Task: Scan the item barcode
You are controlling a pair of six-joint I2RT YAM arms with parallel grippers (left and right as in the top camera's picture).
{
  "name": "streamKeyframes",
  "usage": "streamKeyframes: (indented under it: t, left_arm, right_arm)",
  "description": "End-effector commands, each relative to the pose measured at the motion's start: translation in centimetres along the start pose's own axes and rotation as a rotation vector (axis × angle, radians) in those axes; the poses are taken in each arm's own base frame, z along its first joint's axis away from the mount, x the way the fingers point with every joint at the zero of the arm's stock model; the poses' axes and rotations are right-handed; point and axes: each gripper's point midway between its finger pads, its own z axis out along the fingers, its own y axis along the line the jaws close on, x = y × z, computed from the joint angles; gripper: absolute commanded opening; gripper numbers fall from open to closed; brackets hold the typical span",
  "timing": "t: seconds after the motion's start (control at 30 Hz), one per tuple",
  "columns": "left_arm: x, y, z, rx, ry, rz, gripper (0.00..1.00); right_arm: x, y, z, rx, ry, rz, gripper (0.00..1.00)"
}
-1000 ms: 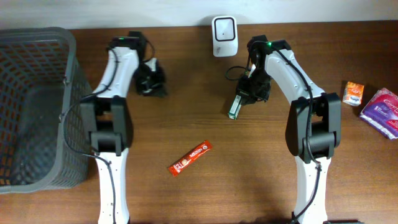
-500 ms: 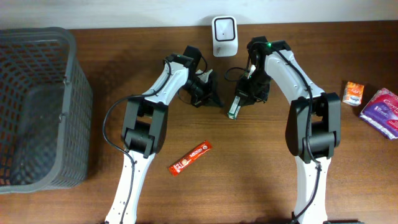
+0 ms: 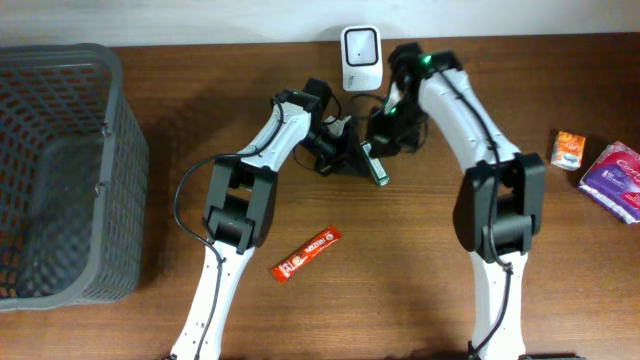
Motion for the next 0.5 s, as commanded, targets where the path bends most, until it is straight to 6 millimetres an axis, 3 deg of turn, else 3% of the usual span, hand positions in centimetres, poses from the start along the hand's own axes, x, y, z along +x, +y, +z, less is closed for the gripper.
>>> streamKeyframes:
  t: [0.0,0.03,0.1,0.13,0.17,0.2,0.23,0.33,0.4,0.43,0.47]
  left_arm:
    - [-0.5,6.7,-0.9,-0.319,-0.012,-0.059,0.04]
    - [-1.1,6.8,-3.6,-0.407,-0.054,-0.048,0.09]
    - [-2.2,4.3,-8.4,-0.463,-0.143,0.038,0.19]
    - [-2.5,3.4,-10.1,-0.486,-0.188,0.059,0.45]
    - [-2.8,2.1,-12.1,-0.512,-0.248,0.089,0.98]
    - [-3.0,1.2,-13.7,-0.542,-0.296,0.111,1.00]
    - [-3.1,1.0,-14.8,-0.567,-0.329,0.120,1.00]
    - [-3.4,1.8,-17.1,-0.584,-0.385,0.048,0.99]
    - [-3.3,3.5,-19.0,-0.570,-0.413,-0.065,0.99]
    - [-3.0,4.1,-19.7,-0.570,-0.411,-0.098,0.99]
    - [-2.7,4.7,-20.2,-0.571,-0.405,-0.119,0.99]
  right_arm:
    - [-3.3,-2.4,-7.1,0.036,-0.169,-0.087,0.28]
    - [-3.5,-3.7,-7.6,0.042,-0.165,-0.093,0.33]
    - [-3.4,-5.7,-6.4,0.057,-0.114,-0.063,0.28]
    - [-3.2,-6.1,-5.6,0.062,-0.096,-0.056,0.29]
    - [-2.5,-6.6,-3.8,0.067,-0.050,-0.075,0.33]
    - [-2.0,-6.3,-2.8,0.047,-0.021,-0.117,0.40]
    - [-1.3,-5.5,-1.7,0.003,0.014,-0.177,0.56]
    - [0.0,-5.0,1.4,-0.009,0.063,-0.257,0.66]
    - [0.4,-3.9,3.2,-0.005,0.062,-0.323,0.62]
    - [0.4,-3.3,3.8,0.004,0.050,-0.352,0.53]
    - [0.5,-2.6,4.2,0.003,0.043,-0.374,0.37]
